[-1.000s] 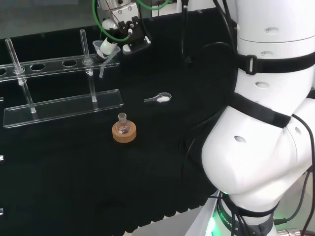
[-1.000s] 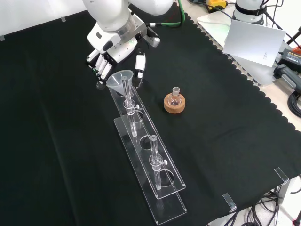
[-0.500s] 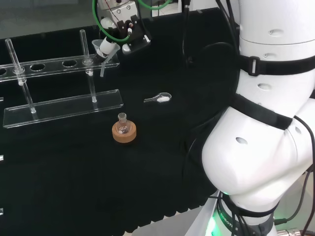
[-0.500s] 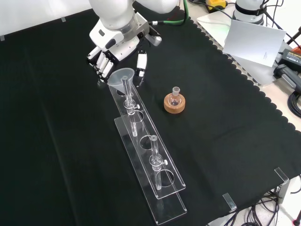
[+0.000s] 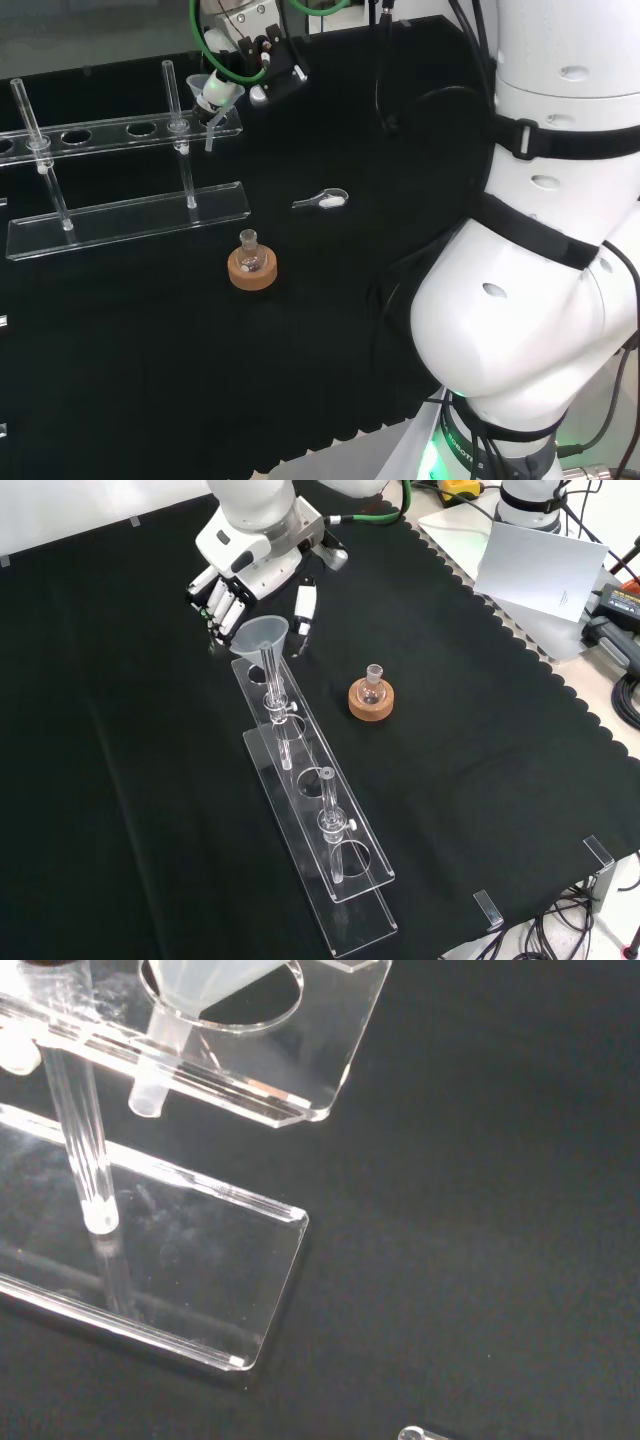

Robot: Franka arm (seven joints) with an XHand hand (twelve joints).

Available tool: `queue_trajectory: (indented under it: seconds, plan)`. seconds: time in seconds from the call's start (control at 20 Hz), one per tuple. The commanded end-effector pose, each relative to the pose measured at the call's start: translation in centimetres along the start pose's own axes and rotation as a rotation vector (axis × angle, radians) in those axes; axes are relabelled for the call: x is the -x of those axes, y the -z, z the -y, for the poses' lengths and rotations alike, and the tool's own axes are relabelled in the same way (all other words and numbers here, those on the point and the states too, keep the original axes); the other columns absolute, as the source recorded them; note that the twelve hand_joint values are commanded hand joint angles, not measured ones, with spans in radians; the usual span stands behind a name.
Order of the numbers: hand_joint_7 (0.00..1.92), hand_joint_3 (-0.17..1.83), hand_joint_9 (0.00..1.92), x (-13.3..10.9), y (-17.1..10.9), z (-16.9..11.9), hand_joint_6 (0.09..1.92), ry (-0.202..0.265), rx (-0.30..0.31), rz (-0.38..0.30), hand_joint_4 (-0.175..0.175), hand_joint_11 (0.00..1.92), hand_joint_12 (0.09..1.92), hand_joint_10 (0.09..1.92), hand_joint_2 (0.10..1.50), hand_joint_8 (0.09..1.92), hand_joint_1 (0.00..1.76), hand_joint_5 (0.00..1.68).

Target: Pick up the funnel from the transparent funnel stand.

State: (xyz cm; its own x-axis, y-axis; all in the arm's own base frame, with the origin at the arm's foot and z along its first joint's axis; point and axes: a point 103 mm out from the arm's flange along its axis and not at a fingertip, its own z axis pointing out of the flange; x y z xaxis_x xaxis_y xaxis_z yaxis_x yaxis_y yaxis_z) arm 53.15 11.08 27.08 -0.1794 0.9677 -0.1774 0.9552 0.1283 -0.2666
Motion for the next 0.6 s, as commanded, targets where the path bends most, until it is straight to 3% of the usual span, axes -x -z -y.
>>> queue_trajectory:
  seconds: [0.05,0.6]
  plan:
    - [0.68,0.18,0.64,0.1,0.8,0.6,0.09,-0.006,0.048,0.002,0.044,0.03,1.56,0.54,0.76,0.51,0.61,0.6]
    - [0.81,0.23,0.71,0.8,1.9,1.5,0.09,-0.015,0.102,0.026,0.057,0.08,1.52,0.49,0.74,0.53,0.64,0.72]
